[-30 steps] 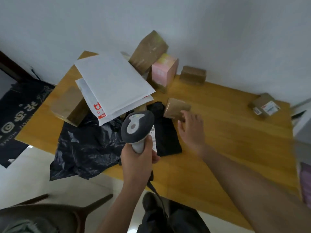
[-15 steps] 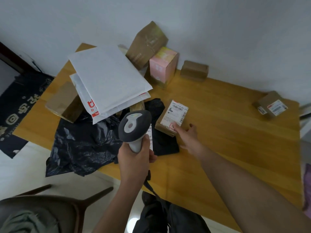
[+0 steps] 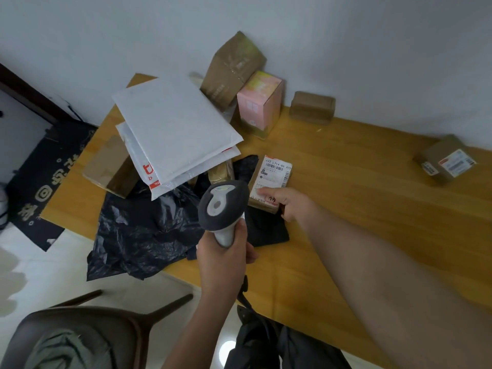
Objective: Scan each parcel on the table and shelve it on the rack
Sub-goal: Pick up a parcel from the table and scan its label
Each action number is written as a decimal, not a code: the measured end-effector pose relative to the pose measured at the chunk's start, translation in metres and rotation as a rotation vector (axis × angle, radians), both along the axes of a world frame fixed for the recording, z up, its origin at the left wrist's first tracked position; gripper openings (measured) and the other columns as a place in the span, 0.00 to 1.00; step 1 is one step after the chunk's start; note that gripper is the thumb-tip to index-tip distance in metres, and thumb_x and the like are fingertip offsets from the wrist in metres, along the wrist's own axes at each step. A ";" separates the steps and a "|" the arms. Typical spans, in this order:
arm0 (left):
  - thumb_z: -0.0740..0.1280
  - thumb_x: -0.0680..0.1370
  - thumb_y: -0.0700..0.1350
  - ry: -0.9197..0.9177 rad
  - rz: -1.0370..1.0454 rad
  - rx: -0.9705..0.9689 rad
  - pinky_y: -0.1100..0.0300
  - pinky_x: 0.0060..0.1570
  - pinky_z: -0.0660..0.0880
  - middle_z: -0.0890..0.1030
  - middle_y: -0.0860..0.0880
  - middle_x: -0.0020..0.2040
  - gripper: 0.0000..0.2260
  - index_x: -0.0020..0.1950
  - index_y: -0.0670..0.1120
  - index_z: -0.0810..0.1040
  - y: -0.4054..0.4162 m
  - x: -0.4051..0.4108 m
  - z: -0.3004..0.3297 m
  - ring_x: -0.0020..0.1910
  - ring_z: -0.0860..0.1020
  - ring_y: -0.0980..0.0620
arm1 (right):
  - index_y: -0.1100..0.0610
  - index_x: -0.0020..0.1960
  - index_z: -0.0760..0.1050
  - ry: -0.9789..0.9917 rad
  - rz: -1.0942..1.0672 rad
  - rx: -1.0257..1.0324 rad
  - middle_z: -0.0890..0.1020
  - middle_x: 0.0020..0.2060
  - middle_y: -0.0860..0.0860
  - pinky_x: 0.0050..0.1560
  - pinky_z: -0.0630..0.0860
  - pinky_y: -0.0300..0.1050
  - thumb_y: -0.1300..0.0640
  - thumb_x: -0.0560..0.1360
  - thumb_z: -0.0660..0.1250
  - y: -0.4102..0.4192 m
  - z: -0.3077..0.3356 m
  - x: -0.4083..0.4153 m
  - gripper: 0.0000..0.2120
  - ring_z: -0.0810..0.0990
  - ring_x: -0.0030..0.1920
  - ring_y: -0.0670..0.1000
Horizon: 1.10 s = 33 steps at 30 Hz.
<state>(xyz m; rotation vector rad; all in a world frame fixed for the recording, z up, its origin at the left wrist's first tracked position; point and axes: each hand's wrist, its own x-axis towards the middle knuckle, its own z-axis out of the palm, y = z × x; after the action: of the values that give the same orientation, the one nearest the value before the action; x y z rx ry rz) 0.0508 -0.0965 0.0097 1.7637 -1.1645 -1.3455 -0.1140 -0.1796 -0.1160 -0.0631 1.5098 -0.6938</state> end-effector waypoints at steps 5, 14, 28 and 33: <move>0.67 0.79 0.44 0.015 -0.030 0.001 0.63 0.26 0.77 0.80 0.46 0.26 0.13 0.44 0.33 0.76 0.000 -0.009 0.004 0.25 0.80 0.49 | 0.56 0.45 0.75 -0.077 -0.051 0.065 0.80 0.42 0.51 0.59 0.67 0.44 0.56 0.70 0.76 0.006 -0.002 -0.006 0.11 0.75 0.45 0.49; 0.68 0.79 0.45 0.063 -0.097 0.015 0.58 0.29 0.79 0.80 0.44 0.27 0.13 0.46 0.34 0.76 0.008 -0.025 0.024 0.28 0.82 0.46 | 0.57 0.63 0.73 0.002 -0.002 -0.115 0.84 0.51 0.52 0.49 0.67 0.46 0.61 0.66 0.76 0.020 0.014 -0.015 0.27 0.78 0.51 0.49; 0.66 0.80 0.46 -0.008 -0.308 -0.149 0.66 0.30 0.77 0.81 0.40 0.34 0.13 0.44 0.36 0.77 0.047 -0.063 0.072 0.30 0.81 0.50 | 0.57 0.67 0.71 0.194 0.004 -0.230 0.82 0.41 0.49 0.42 0.68 0.45 0.63 0.70 0.72 0.040 0.065 -0.083 0.26 0.77 0.42 0.47; 0.66 0.80 0.46 -0.040 -0.328 -0.165 0.65 0.28 0.77 0.81 0.39 0.34 0.12 0.44 0.38 0.76 0.053 -0.073 0.082 0.28 0.81 0.52 | 0.53 0.52 0.76 0.151 -0.023 -0.249 0.81 0.37 0.47 0.40 0.67 0.43 0.64 0.71 0.71 0.049 0.073 -0.095 0.12 0.75 0.41 0.47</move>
<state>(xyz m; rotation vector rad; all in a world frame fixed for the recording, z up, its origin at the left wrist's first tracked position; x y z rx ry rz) -0.0226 -0.0430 0.0918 1.5351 -1.5922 -1.3552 -0.2089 -0.1305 -0.0426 -0.2927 1.5624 -0.9091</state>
